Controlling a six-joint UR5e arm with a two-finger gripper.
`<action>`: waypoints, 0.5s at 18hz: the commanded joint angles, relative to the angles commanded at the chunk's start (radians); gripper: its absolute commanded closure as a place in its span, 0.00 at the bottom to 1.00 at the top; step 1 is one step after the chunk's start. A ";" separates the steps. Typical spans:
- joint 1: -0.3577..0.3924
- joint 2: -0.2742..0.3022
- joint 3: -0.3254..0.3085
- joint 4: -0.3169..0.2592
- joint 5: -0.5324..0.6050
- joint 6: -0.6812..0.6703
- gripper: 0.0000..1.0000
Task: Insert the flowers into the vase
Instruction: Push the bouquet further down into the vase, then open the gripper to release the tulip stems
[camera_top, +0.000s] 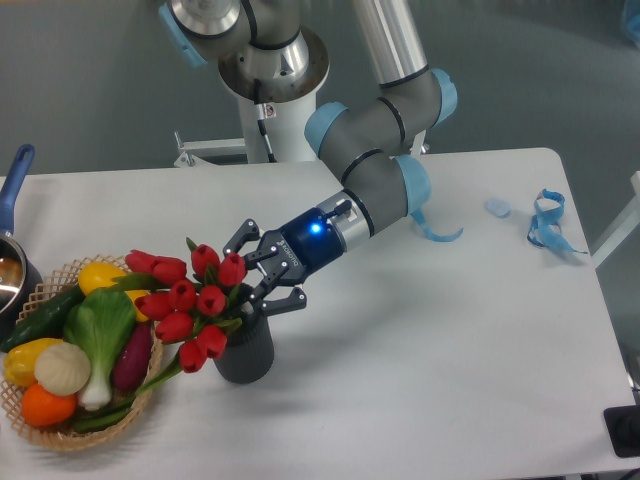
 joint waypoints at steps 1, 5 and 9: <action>0.000 0.003 -0.003 0.000 0.008 0.005 0.03; 0.009 0.023 -0.006 0.008 0.069 0.015 0.00; 0.044 0.089 -0.012 0.003 0.173 0.022 0.00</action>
